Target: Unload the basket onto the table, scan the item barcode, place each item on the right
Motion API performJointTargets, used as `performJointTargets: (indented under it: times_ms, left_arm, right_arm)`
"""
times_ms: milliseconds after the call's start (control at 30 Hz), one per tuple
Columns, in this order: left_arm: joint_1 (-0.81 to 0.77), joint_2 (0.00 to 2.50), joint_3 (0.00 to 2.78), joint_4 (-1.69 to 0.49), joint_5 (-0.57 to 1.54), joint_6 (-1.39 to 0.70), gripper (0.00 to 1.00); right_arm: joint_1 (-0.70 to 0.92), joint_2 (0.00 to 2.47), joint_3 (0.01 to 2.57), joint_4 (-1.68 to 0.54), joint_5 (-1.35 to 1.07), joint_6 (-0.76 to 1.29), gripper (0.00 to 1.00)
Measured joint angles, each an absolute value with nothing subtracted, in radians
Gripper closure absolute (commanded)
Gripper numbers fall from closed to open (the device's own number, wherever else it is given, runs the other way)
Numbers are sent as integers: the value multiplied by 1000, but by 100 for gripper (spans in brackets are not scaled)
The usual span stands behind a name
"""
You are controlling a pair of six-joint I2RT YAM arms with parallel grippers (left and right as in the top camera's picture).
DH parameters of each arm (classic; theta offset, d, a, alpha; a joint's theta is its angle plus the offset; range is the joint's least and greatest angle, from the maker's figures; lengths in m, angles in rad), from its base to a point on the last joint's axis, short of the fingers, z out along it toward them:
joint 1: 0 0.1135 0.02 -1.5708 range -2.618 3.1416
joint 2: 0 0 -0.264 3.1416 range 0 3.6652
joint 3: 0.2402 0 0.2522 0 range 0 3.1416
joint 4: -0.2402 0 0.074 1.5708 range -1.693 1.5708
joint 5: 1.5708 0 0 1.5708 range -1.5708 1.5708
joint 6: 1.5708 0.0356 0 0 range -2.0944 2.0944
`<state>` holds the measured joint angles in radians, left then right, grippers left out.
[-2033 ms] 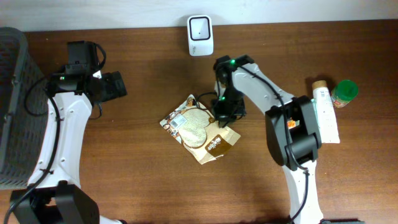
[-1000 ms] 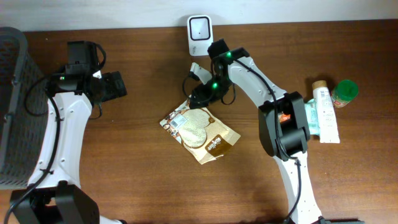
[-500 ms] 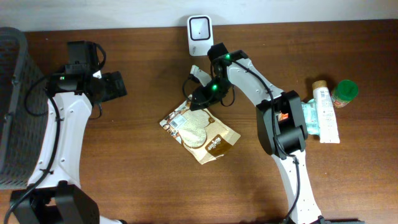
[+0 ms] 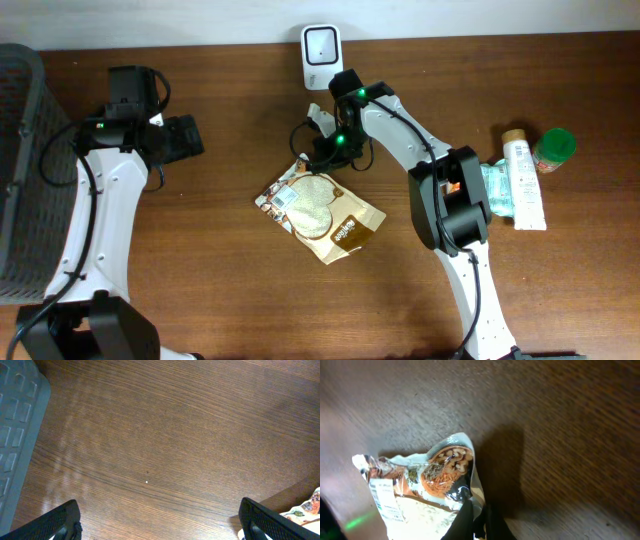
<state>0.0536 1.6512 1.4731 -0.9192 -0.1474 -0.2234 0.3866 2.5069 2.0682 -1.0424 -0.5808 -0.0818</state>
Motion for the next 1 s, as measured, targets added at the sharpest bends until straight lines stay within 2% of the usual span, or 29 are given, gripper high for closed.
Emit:
performJointTargets:
  times_ms: [200, 367, 467, 500, 533, 567, 733, 833, 1000]
  left_arm:
    - [54, 1651, 1473, -919, -147, -223, 1]
    - [54, 1651, 1473, -919, -147, -223, 1]
    - [54, 1651, 1473, -919, -147, -223, 1]
    - [54, 1651, 1473, -920, -147, -223, 1]
    - [54, 1651, 1473, -919, -147, -223, 1]
    - [54, 1651, 1473, -920, -147, -223, 1]
    - [54, 1651, 1473, -919, -147, -223, 1]
    - [54, 1651, 1473, -919, -147, -223, 1]
    - [54, 1651, 1473, -919, -147, -223, 1]
  right_arm:
    - [337, 2503, 2069, -1042, -568, 49, 96]
    - [198, 2488, 2068, -1067, -539, 133, 95]
    - [130, 2481, 2069, -1130, -561, 116, 54]
    - [123, 2479, 2069, -1159, -577, 92, 48]
    - [118, 2477, 2069, -1208, -591, 49, 37]
    - [117, 2476, 2068, -1276, -609, -20, 34]
    - [121, 2470, 2069, -1489, -641, -311, 30]
    - [124, 2466, 2064, -1480, -651, -400, 30]
    - [138, 2460, 1977, -1420, -671, -438, 31]
